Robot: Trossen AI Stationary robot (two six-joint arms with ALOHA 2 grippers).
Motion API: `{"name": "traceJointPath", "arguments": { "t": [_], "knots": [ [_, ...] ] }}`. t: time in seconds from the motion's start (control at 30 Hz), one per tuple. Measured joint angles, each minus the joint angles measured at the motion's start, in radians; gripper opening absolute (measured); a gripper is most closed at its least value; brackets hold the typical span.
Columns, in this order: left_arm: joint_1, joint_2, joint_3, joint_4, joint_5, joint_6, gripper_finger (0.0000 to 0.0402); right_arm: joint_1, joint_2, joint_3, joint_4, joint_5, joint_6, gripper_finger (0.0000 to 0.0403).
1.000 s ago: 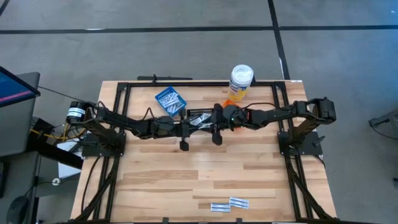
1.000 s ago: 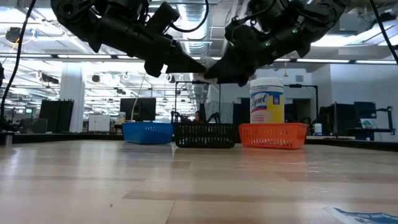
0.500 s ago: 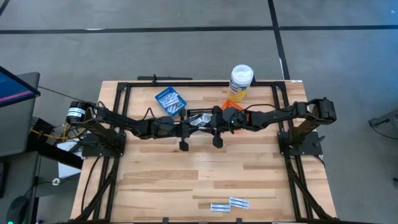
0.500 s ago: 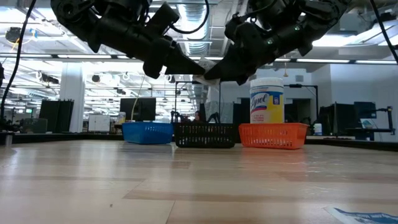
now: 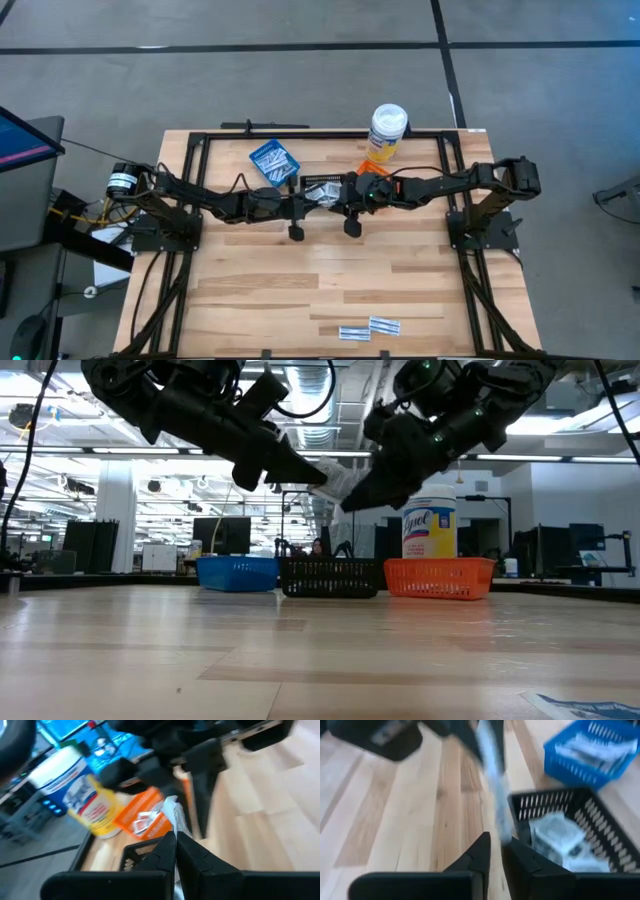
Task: Pick & Place First Aid Supplies
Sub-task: Put the towelette pack into the black bin
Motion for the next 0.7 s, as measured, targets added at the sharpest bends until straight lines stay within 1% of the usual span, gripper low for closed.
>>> {"name": "traceJointPath", "arguments": {
  "t": [0.1, 0.2, 0.3, 0.43, 0.6, 0.7],
  "knots": [
    [0.003, 0.0, 0.0, 0.0, -0.062, 0.0, 0.0012, 0.0, 0.0, 0.0, -0.063, 0.0, 0.034, 0.0046],
    [0.021, 0.0, 0.0, -0.014, -0.073, 0.0, 0.0013, -0.002, 0.0, 0.0, -0.09, 0.0, 0.057, 0.0049],
    [0.052, 0.015, 0.0, -0.024, -0.066, -0.032, 0.0011, -0.002, 0.0, 0.0, -0.094, 0.0, 0.058, 0.005],
    [0.115, 0.079, 0.0, -0.026, -0.011, -0.072, 0.0013, -0.002, 0.0, 0.0, -0.094, 0.0, 0.058, 0.005],
    [0.173, 0.155, 0.0, 0.005, -0.008, -0.063, 0.0032, 0.0, 0.0, 0.0, -0.094, 0.0, 0.059, 0.005],
    [0.166, 0.178, 0.0, 0.018, -0.007, -0.029, 0.005, 0.0, 0.0, 0.0, -0.094, 0.0, 0.058, 0.005]
  ]
}}
